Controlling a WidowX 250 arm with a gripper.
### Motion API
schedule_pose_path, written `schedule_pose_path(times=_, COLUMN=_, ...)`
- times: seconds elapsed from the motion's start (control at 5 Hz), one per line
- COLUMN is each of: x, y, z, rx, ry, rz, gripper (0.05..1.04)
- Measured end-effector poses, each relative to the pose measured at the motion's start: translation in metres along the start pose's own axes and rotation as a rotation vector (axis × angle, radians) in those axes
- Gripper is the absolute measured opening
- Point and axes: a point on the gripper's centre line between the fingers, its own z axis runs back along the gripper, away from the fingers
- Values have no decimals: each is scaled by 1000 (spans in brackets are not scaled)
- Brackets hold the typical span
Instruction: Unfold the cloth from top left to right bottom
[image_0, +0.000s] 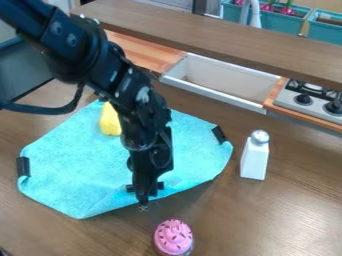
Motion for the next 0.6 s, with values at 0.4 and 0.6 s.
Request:
schedule_pose_path(times=0.4, x=-9, y=13, z=11, rx=-224, ry=-100, rz=-6, gripper=806)
schedule_pose_path(times=0.6, x=-15, y=22, z=34, rx=-254, ry=-169, rz=-25, gripper=999)
